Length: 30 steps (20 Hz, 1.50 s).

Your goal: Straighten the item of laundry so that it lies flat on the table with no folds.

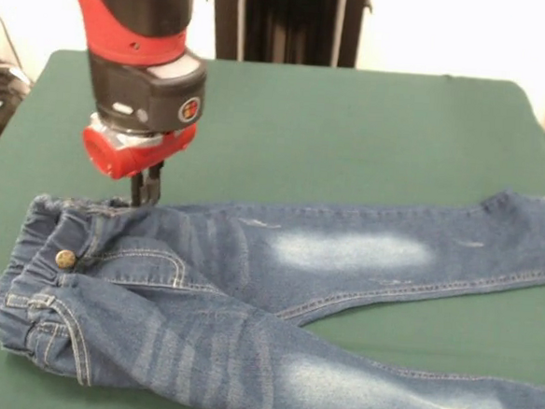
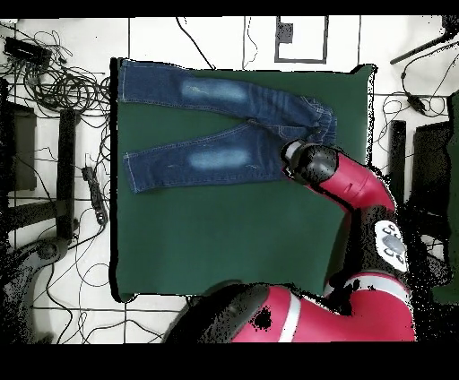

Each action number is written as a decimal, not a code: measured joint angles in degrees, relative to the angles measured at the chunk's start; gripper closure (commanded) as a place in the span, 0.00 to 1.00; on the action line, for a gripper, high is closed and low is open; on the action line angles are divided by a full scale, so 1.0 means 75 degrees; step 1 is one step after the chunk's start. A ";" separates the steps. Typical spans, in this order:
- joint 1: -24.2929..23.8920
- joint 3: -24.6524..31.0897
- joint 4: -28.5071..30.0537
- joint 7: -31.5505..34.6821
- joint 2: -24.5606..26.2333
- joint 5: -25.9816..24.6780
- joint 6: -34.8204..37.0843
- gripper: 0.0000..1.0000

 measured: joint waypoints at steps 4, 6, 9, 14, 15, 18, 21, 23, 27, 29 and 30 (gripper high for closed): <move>0.0318 -0.0314 0.0404 0.0000 -0.0036 0.0002 -0.0339 1.00; 0.0371 -0.0396 0.0527 0.0000 -0.0014 0.0002 -0.0598 1.00; 0.0381 -0.0450 0.0662 0.0000 0.0035 0.0003 -0.0988 1.00; 0.0419 -0.0589 0.0887 0.0000 0.0314 0.0008 -0.1915 1.00; 0.0429 -0.0600 0.0895 0.0000 0.0344 0.0008 -0.1975 1.00; 0.0464 -0.0632 0.0937 0.0000 0.0391 0.0009 -0.2165 1.00; 0.0473 -0.0638 0.1004 0.0000 0.0370 0.0011 -0.2249 1.00; 0.0478 -0.0645 0.1043 0.0000 0.0362 0.0011 -0.2323 1.00; 0.0477 -0.0646 0.1116 0.0000 0.0344 0.0011 -0.2445 1.00; 0.0474 -0.0646 0.1168 0.0000 0.0329 0.0011 -0.2498 1.00; 0.0471 -0.0646 0.1193 0.0000 0.0322 0.0011 -0.2520 1.00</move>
